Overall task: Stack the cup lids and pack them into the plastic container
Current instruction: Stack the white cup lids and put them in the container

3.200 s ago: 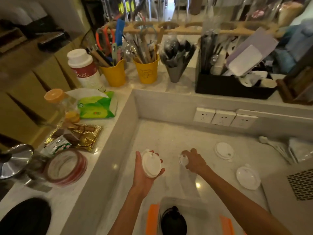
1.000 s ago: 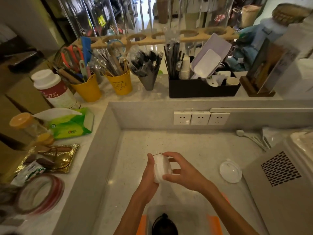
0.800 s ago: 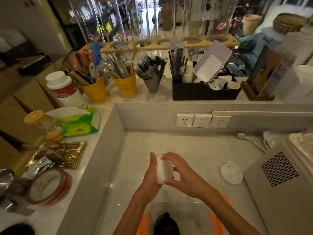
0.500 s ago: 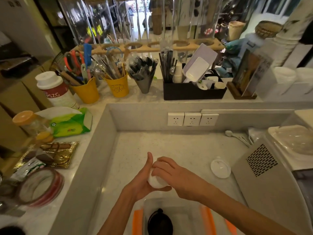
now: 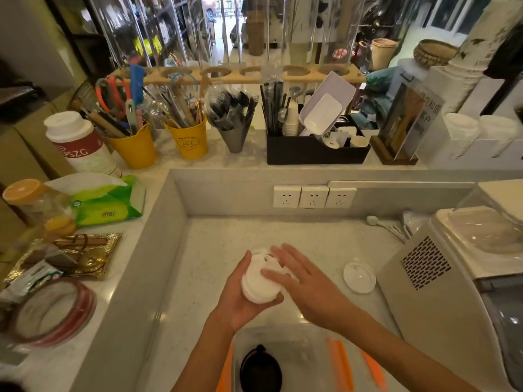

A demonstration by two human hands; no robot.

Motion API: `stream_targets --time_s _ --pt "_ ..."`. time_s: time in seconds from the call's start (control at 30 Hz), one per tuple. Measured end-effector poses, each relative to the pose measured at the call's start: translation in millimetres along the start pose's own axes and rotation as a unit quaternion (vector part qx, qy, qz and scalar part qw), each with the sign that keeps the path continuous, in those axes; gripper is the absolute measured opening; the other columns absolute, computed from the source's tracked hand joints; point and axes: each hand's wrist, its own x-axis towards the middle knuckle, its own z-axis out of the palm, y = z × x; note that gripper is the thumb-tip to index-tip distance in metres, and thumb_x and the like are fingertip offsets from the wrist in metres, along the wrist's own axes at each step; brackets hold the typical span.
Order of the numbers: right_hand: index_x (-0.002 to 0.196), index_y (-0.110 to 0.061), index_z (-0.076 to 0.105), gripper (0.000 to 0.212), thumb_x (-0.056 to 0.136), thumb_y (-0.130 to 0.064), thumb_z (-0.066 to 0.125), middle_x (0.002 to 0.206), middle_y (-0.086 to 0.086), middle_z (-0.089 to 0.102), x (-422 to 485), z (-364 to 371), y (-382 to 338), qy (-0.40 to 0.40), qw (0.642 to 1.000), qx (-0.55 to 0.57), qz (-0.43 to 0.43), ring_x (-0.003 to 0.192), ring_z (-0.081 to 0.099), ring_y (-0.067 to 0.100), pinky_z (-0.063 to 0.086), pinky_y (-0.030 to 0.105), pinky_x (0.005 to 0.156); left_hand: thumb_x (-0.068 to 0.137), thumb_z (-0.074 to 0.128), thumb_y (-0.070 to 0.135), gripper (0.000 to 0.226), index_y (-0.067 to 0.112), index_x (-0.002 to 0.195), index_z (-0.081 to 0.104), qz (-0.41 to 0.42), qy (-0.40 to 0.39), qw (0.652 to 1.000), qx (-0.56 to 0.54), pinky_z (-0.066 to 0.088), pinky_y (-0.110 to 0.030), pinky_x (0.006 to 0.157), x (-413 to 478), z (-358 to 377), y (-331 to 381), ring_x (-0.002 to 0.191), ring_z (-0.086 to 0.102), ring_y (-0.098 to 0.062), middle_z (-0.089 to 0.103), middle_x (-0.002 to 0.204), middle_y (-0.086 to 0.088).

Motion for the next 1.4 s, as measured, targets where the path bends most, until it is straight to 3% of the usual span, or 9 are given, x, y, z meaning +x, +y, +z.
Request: stream_targets --time_s 0.13,0.27,0.47,0.6,0.73,0.9,0.97,1.13,1.4 --pt "0.158 -0.03 0.02 0.076 0.095 -0.015 0.06 0.166 0.008 0.02 -2 10 73 -0.084 0.939 -0.021 0.332 0.152 0.017 0.036 0.033 0.05 0.119 0.086 0.072 0.044 0.052 0.014 0.126 0.056 0.035 0.033 0.998 -0.033 0.051 -0.047 0.078 -2 -15 -1 0.12 0.055 -0.044 0.058 0.13 -0.021" --pt "0.159 -0.031 -0.003 0.095 0.093 -0.046 0.063 0.166 0.018 -0.001 -40 38 139 -0.254 0.79 0.017 0.558 0.149 0.009 0.048 0.028 0.058 0.118 0.074 0.086 0.041 0.054 0.009 0.113 0.068 0.052 0.05 0.997 -0.038 0.052 -0.047 0.077 -10 -28 1 0.119 0.056 -0.042 0.064 0.123 -0.02" --pt "0.156 -0.023 0.02 0.079 0.092 -0.04 0.064 0.147 0.02 0.04 -74 68 155 -0.223 0.802 0.016 0.554 0.127 0.052 0.039 0.044 0.045 0.106 0.081 0.079 0.037 0.04 0.011 0.111 0.071 0.085 0.058 0.994 -0.034 0.055 -0.049 0.079 -19 -32 4 0.119 0.056 -0.042 0.064 0.125 -0.019" --pt "0.15 -0.018 0.035 0.061 0.096 -0.025 0.062 0.141 0.019 0.052 -41 55 134 -0.107 0.8 0.198 0.557 0.116 0.059 0.037 0.055 0.046 0.09 0.086 0.072 0.037 0.039 0.012 0.116 0.066 0.14 0.067 0.986 -0.064 0.055 -0.052 0.083 -16 -31 -2 0.12 0.057 -0.043 0.064 0.127 -0.019" --pt "0.136 -0.03 0.054 0.046 0.094 -0.017 0.068 0.133 0.014 0.057 7 11 79 0.019 0.704 0.549 0.45 0.106 0.067 0.032 0.064 0.047 0.072 0.089 0.066 0.033 0.038 0.015 0.123 0.06 0.199 0.092 0.975 -0.018 0.056 -0.056 0.088 -12 -27 -5 0.117 0.06 -0.04 0.062 0.128 -0.019" --pt "0.135 -0.036 0.057 0.054 0.086 -0.027 0.077 0.125 0.008 0.066 46 -8 -9 0.01 0.62 0.711 0.33 0.108 0.07 0.031 0.061 0.043 0.076 0.095 0.057 0.043 0.055 0.014 0.142 0.054 0.233 0.113 0.964 0.051 0.058 -0.046 0.096 -18 -19 -5 0.128 0.059 -0.037 0.062 0.14 -0.018" --pt "0.132 -0.038 0.059 0.048 0.088 -0.028 0.075 0.122 0.004 0.069 53 -2 -37 0.005 0.632 0.704 0.324 0.104 0.07 0.024 0.059 0.036 0.074 0.097 0.053 0.048 0.055 0.016 0.142 0.056 0.238 0.124 0.961 0.07 0.058 -0.043 0.098 -23 -15 -4 0.129 0.06 -0.035 0.063 0.14 -0.018" --pt "0.122 -0.041 0.058 0.029 0.093 -0.041 0.065 0.119 -0.002 0.063 57 13 -71 0.009 0.772 0.513 0.375 0.094 0.063 0.01 0.049 0.016 0.066 0.092 0.047 0.055 0.053 0.027 0.133 0.065 0.259 0.147 0.952 0.069 0.062 -0.038 0.088 -42 -22 -7 0.119 0.068 -0.03 0.07 0.131 -0.014" --pt "0.142 -0.041 0.045 0.05 0.095 -0.048 0.059 0.132 -0.017 0.049 48 16 -90 -0.012 0.841 0.453 0.296 0.106 0.06 0.004 0.057 0.031 0.094 0.061 0.072 0.08 0.106 0.02 0.145 0.048 0.252 0.17 0.939 0.163 0.06 -0.043 0.092 -60 -23 -12 0.127 0.062 -0.039 0.065 0.137 -0.016"
